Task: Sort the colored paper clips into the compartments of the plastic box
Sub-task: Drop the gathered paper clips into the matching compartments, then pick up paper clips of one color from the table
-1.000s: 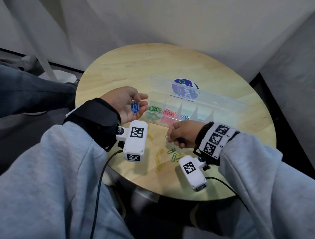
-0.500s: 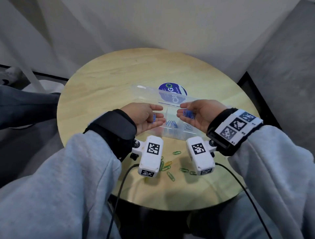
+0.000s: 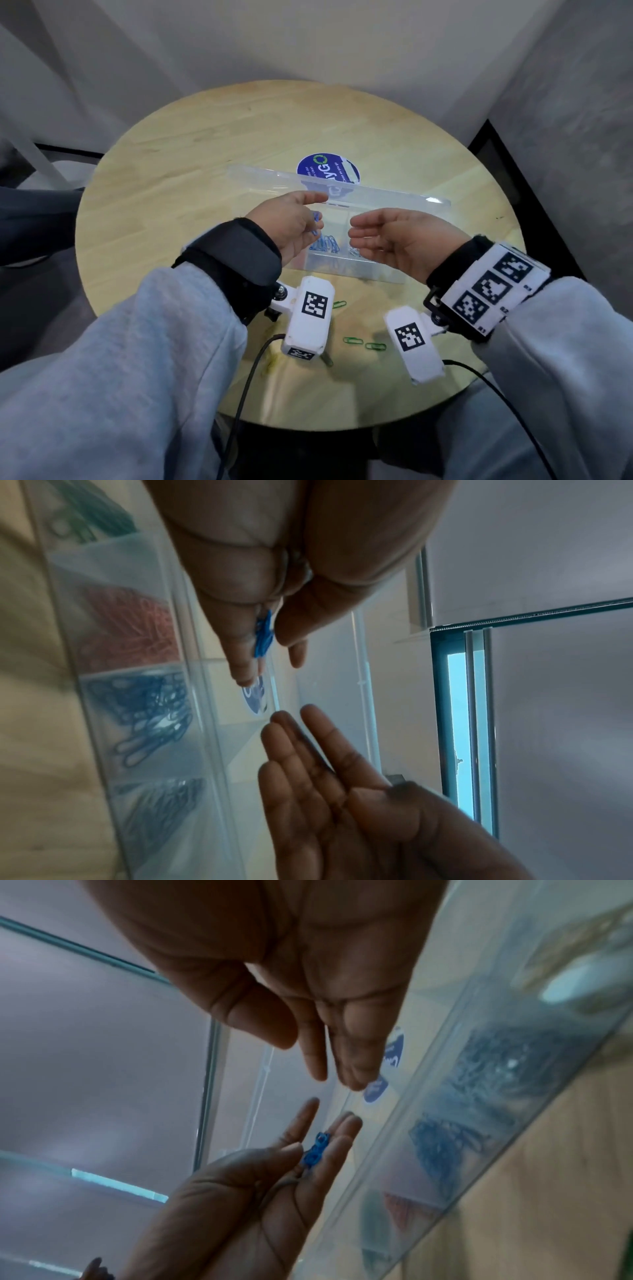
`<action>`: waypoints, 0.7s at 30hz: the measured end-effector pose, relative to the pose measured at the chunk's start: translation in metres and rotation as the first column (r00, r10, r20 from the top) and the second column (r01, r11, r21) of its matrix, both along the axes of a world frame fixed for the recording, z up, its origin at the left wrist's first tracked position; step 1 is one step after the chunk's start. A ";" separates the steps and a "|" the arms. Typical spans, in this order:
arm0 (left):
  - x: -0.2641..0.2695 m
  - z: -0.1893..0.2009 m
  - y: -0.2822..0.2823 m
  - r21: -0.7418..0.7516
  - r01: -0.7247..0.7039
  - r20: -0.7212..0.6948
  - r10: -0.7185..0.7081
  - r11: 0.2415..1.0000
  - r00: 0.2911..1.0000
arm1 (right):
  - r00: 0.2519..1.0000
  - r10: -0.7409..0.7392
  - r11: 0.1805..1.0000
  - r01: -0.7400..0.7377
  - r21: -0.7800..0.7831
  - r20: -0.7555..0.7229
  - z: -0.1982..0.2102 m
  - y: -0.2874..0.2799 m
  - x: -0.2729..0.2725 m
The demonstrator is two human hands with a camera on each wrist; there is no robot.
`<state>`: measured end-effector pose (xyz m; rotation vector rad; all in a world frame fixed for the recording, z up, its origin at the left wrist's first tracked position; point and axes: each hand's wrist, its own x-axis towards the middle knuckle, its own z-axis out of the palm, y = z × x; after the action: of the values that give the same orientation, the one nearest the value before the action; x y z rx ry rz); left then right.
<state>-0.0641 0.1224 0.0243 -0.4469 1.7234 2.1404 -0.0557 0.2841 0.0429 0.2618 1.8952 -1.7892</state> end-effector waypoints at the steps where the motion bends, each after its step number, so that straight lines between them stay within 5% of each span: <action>1: 0.000 -0.001 0.002 -0.001 0.004 -0.009 -0.004 1.000 1.000 | 1.000 0.016 1.000 -0.016 0.020 -0.006 -0.001 0.005 0.003; 7: 0.006 0.002 0.002 -0.093 0.070 -0.060 -0.076 0.993 0.995 | 0.992 0.120 0.986 -0.114 0.123 -0.045 -0.010 0.034 0.025; 11: 0.014 0.013 -0.013 -0.315 0.121 -0.116 -0.164 0.941 0.980 | 0.933 0.360 0.833 -0.317 0.454 -0.010 -0.020 0.040 0.032; 13: 0.021 0.013 -0.023 -0.542 0.177 -0.090 -0.266 0.821 0.960 | 0.902 0.431 0.736 -0.364 0.571 0.019 -0.022 0.037 0.034; 16: 0.035 0.007 -0.033 -0.793 0.292 0.057 -0.412 0.535 0.909 | 0.834 0.544 0.532 -0.425 0.732 0.089 -0.028 0.028 0.038; 18: 0.045 0.002 -0.034 -0.859 0.370 0.189 -0.453 0.354 0.871 | 0.772 0.617 0.354 -0.442 0.824 0.149 -0.033 0.026 0.042; 21: 0.055 -0.006 -0.030 -0.868 0.475 0.357 -0.483 0.145 0.800 | 0.735 0.640 0.234 -0.465 0.854 0.225 -0.036 0.026 0.045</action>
<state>-0.0091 0.0922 0.0183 -0.0694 2.5299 0.4511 -0.0105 0.3103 0.0071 -0.2563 2.4562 -0.2029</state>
